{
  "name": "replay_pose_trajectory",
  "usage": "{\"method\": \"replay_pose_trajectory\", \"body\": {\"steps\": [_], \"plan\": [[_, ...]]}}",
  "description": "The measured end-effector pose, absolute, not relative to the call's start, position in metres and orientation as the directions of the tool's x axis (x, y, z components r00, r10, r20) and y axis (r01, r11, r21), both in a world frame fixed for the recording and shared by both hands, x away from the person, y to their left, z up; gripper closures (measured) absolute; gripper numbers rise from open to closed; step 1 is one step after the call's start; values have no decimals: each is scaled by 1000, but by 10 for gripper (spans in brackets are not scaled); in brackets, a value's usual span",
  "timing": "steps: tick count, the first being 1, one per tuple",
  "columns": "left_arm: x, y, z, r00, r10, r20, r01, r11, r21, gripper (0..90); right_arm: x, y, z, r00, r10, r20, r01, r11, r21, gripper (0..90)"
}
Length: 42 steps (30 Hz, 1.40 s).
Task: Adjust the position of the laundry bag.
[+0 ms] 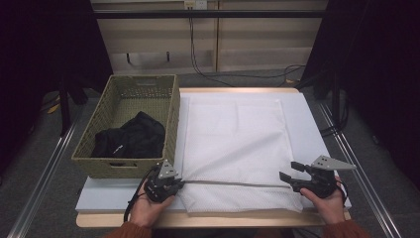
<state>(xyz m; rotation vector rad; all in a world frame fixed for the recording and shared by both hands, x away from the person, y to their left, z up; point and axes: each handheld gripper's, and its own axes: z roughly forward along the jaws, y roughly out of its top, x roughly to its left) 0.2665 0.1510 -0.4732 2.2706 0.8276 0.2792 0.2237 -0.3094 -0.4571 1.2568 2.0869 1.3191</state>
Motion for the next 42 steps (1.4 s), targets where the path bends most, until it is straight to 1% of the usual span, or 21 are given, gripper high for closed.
{"method": "replay_pose_trajectory", "body": {"steps": [2,7,9,12,14,15,17,21,22,25,27,29,30,36,38,40,42], "plan": [[266,155,-473,771,635,-47,496,-553,670,856,225,-310,-457,-532,833,149,492,160,856,354],[264,156,-472,769,639,-18,488,-569,662,856,228,-307,-459,-533,834,144,499,172,850,384],[263,157,-472,766,642,-20,490,-564,664,856,228,-305,-459,-546,826,141,494,182,850,447],[264,159,-472,766,643,-25,495,-564,661,856,230,-303,-461,-538,833,133,509,194,839,504],[263,159,-472,772,636,-9,481,-574,662,856,231,-302,-462,-549,826,128,503,204,840,529],[261,159,-472,765,644,-16,490,-565,664,855,232,-302,-462,-538,833,127,507,200,839,533],[262,162,-472,770,637,-22,489,-568,662,855,233,-303,-462,-537,832,135,512,195,837,591],[260,168,-472,758,651,-43,509,-550,663,854,233,-304,-462,-531,837,130,516,199,833,640],[259,169,-471,761,649,-30,502,-559,660,854,232,-304,-462,-533,836,131,515,197,834,639],[260,170,-472,753,655,-53,516,-538,666,853,232,-303,-462,-539,833,124,512,207,834,635],[257,170,-471,752,658,-41,514,-546,661,851,231,-302,-462,-537,834,126,512,203,834,626],[257,172,-471,759,649,-53,514,-547,661,850,231,-302,-462,-536,835,125,510,203,836,614],[257,171,-472,749,660,-65,528,-533,661,850,231,-303,-462,-533,837,127,514,200,834,613],[258,172,-471,763,643,-67,519,-547,657,846,230,-304,-462,-537,834,129,510,200,837,602],[257,172,-472,755,650,-83,530,-530,662,845,231,-304,-461,-529,838,134,513,190,837,597],[258,172,-472,765,640,-73,519,-544,659,844,231,-305,-461,-523,842,131,513,188,838,584],[258,171,-472,755,652,-65,521,-538,663,830,231,-306,-461,-517,846,132,514,184,838,579]]}}
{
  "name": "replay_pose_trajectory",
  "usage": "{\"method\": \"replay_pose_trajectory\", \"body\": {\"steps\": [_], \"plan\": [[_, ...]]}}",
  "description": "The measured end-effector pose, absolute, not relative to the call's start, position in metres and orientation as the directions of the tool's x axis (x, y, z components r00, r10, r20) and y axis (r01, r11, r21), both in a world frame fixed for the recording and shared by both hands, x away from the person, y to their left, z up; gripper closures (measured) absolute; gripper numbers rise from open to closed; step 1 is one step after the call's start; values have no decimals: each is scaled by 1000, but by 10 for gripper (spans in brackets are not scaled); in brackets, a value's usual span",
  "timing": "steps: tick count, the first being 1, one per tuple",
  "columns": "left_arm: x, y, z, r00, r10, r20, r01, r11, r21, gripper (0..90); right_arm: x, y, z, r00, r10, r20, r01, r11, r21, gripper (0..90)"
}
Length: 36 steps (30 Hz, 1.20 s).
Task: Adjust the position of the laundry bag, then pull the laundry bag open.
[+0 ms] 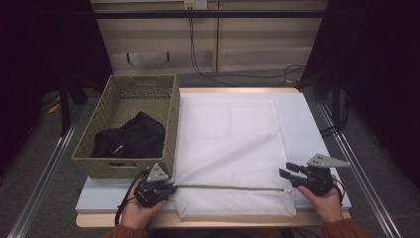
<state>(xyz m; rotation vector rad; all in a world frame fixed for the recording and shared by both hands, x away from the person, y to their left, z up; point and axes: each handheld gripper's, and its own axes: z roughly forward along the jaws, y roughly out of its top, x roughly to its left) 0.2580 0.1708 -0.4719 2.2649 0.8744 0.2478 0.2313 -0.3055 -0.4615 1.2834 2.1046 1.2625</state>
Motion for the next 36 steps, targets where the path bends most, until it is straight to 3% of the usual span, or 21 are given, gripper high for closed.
{"method": "replay_pose_trajectory", "body": {"steps": [11,14,19,33,36], "plan": [[264,174,-473,732,677,-76,541,-510,669,798,233,-306,-462,-514,845,144,519,173,837,575],[262,177,-470,729,681,-66,531,-502,683,648,233,-306,-461,-519,843,144,513,173,841,538],[256,181,-461,735,674,-80,498,-456,738,568,230,-308,-462,-528,835,155,506,163,847,486],[247,182,-447,769,631,-103,432,-394,811,342,228,-315,-463,-538,824,179,507,147,849,481],[244,179,-446,778,622,-87,407,-393,825,337,228,-317,-463,-537,824,177,507,148,849,483]]}}
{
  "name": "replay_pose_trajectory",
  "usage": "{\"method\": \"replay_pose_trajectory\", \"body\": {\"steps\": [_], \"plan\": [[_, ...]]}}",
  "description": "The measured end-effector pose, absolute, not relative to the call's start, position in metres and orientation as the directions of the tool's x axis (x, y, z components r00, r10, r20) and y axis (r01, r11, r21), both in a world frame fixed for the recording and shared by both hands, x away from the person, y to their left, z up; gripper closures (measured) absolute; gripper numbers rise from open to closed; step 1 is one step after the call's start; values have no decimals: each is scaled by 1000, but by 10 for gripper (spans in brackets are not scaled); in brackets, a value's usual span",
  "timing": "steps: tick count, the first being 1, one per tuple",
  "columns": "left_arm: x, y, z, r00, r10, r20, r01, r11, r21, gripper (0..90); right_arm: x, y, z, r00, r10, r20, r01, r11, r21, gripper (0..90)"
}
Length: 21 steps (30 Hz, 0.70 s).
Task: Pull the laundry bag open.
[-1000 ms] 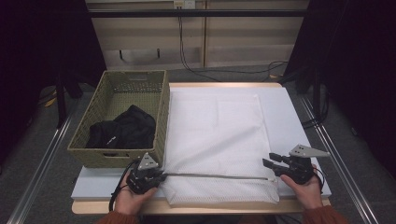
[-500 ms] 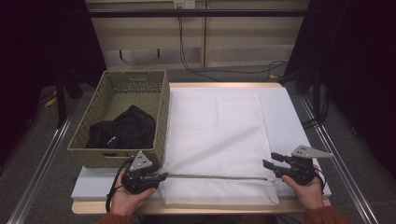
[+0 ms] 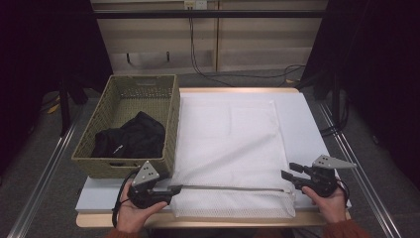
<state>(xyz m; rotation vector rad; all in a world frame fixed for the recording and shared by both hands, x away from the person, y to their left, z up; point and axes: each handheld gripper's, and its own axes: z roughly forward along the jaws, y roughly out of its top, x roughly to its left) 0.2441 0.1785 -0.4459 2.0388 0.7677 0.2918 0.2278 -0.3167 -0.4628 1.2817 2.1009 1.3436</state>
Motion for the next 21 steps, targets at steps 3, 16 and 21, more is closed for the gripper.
{"method": "replay_pose_trajectory", "body": {"steps": [3,16,21], "plan": [[243,176,-446,785,613,-85,389,-381,839,342,228,-318,-462,-536,822,192,512,135,848,483],[232,161,-444,806,587,-78,360,-381,852,309,220,-317,-456,-545,812,210,534,143,833,470],[229,154,-443,813,577,-84,357,-379,854,313,219,-319,-457,-552,803,226,552,149,820,469]]}}
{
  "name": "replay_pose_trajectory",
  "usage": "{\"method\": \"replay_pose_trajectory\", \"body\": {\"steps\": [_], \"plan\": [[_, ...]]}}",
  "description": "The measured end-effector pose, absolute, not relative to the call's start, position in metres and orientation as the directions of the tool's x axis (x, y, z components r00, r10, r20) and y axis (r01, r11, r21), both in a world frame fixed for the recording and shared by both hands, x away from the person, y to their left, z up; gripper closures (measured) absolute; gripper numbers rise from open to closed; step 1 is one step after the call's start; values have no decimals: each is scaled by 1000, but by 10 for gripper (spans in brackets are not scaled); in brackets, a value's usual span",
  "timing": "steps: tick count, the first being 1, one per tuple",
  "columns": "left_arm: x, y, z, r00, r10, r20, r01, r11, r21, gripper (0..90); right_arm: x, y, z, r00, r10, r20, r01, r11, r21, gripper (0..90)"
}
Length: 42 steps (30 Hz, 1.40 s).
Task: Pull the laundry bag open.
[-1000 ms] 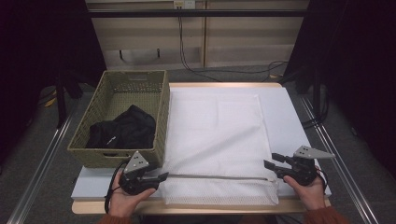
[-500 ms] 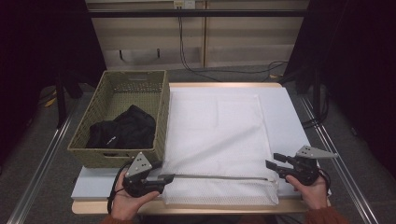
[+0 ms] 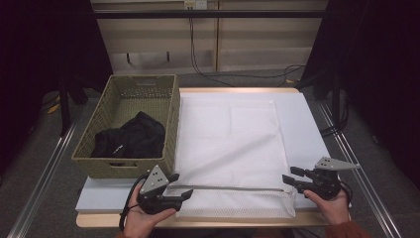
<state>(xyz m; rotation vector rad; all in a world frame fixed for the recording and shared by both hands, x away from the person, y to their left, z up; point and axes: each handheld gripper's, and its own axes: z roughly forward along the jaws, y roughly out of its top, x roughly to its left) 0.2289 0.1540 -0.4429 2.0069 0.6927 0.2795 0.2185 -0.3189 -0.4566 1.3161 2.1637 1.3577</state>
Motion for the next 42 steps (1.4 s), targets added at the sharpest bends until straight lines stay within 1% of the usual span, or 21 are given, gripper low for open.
{"method": "replay_pose_trajectory", "body": {"steps": [2,6,11,17,18,24,30,33,34,37,40,41,42], "plan": [[229,152,-443,816,572,-78,351,-385,853,313,215,-321,-455,-555,798,236,554,142,820,464],[227,146,-444,829,554,-82,348,-394,851,308,207,-328,-458,-531,813,237,566,133,814,461],[227,136,-444,845,528,-82,335,-404,851,297,204,-328,-459,-528,818,230,572,142,808,497],[228,130,-447,855,512,-87,332,-410,849,285,210,-322,-463,-544,808,226,587,174,791,540],[227,129,-447,858,506,-90,332,-412,849,284,213,-321,-463,-550,805,224,587,181,789,561],[221,126,-446,868,490,-82,318,-421,850,282,223,-320,-470,-536,816,215,615,203,762,576],[222,127,-448,862,501,-82,328,-426,843,283,223,-320,-475,-516,837,182,639,235,732,531],[224,128,-448,860,504,-80,328,-426,843,283,224,-319,-479,-505,848,161,655,255,712,526],[224,128,-448,860,504,-77,326,-428,843,283,224,-319,-479,-515,843,154,651,268,710,523],[224,128,-448,858,508,-73,329,-435,838,284,224,-318,-479,-520,843,136,648,286,706,524],[225,128,-449,858,509,-76,331,-433,839,284,224,-316,-479,-525,844,113,642,306,703,549],[226,129,-449,854,516,-72,332,-432,839,286,223,-313,-478,-525,848,79,638,330,696,566],[226,129,-449,854,516,-72,332,-432,839,287,223,-313,-478,-525,848,79,638,330,696,566]]}}
